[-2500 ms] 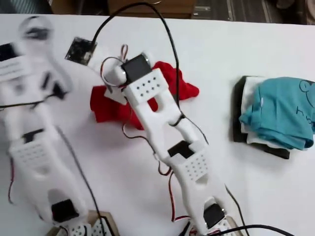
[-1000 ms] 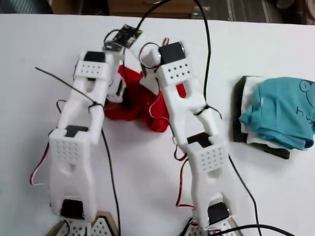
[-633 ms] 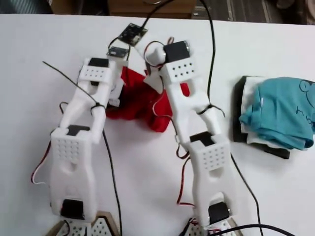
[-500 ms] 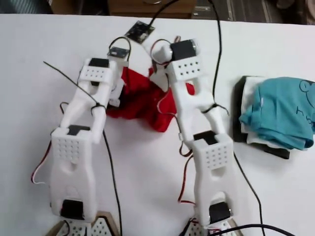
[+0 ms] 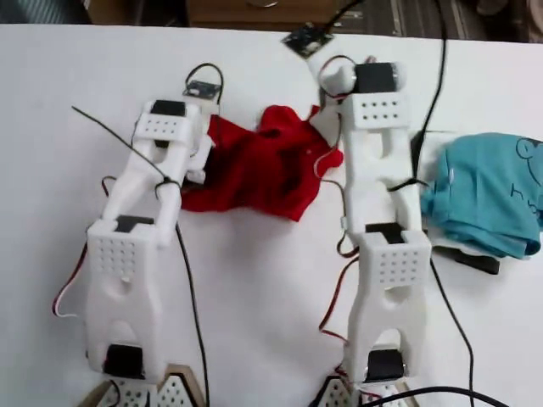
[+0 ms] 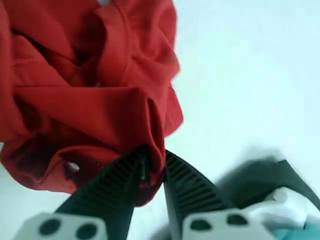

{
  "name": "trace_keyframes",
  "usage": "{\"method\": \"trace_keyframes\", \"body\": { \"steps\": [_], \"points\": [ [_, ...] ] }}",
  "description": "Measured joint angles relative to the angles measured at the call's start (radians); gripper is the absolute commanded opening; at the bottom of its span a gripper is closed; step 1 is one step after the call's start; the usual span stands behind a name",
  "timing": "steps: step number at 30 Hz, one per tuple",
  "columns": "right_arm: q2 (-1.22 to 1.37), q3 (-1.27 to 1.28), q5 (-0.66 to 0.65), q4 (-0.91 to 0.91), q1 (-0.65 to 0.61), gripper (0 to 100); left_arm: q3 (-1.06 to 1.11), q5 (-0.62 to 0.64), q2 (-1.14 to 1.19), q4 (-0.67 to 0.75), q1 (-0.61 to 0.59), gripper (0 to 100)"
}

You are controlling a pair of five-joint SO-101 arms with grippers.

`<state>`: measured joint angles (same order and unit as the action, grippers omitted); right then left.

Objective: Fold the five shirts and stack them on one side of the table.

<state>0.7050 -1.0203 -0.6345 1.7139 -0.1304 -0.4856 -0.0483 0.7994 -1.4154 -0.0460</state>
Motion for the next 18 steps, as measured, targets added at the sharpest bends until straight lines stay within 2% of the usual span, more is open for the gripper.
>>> {"method": "trace_keyframes", "body": {
  "steps": [6, 10, 15, 18],
  "points": [
    [0.000, -0.089, -0.074, 0.000, 0.144, 2.1, -0.075, -0.003, 0.015, -0.061, -0.132, 2],
    [0.000, -0.153, -0.094, 0.000, 0.175, 2.3, -0.149, -0.003, 0.021, -0.149, -0.210, 2],
    [0.000, -0.146, -0.098, 0.000, 0.178, 2.5, -0.302, -0.078, 0.021, -0.305, -0.233, 2],
    [0.003, -0.098, -0.098, 0.000, 0.178, 2.5, -0.348, -0.120, 0.021, -0.339, -0.222, 2]
  ]
}}
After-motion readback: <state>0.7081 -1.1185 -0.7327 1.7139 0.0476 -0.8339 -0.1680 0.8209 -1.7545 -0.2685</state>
